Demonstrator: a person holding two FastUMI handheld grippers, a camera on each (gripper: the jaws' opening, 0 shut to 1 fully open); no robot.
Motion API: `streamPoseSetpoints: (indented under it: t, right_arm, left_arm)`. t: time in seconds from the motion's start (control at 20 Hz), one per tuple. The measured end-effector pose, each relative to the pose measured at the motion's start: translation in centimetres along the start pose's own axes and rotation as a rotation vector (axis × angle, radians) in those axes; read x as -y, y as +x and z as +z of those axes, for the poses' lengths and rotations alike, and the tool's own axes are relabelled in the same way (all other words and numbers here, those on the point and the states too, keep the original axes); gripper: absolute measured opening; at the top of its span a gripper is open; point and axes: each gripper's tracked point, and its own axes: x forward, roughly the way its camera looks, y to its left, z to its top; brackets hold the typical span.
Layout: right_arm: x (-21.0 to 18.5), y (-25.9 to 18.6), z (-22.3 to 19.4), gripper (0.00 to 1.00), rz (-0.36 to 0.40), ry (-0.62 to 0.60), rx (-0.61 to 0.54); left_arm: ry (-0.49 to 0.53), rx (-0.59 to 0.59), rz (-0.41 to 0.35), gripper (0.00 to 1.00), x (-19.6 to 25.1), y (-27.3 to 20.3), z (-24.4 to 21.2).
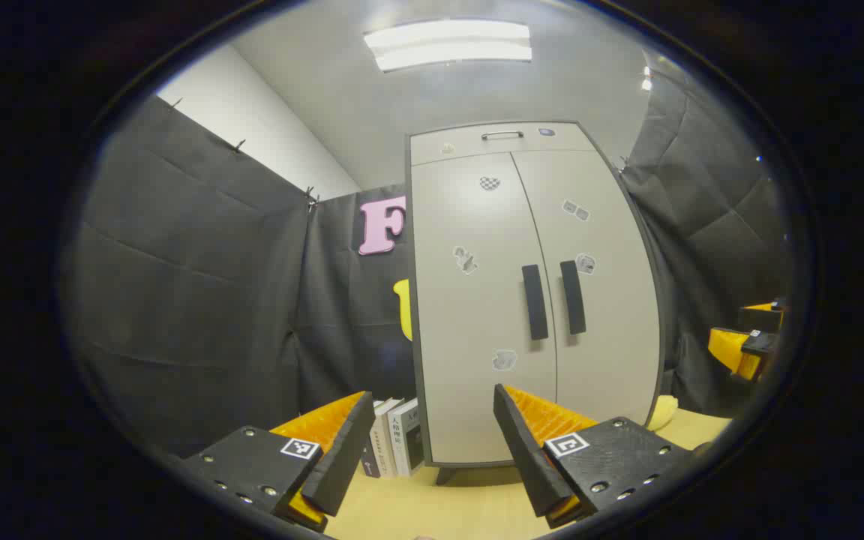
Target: Open the right door of the double-door shoe cabinet with the right hand, and open the left door with the left hand.
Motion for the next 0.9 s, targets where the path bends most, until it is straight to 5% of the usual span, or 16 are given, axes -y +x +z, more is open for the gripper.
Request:
streamPoseSetpoints:
  t: [0.9]
  right_arm:
    - [-2.0, 1.6, 0.2, 0.99, 0.028, 0.056, -0.042]
  left_arm:
    - [0.015, 0.005, 0.004, 0.93, -0.8, 0.6, -0.4]
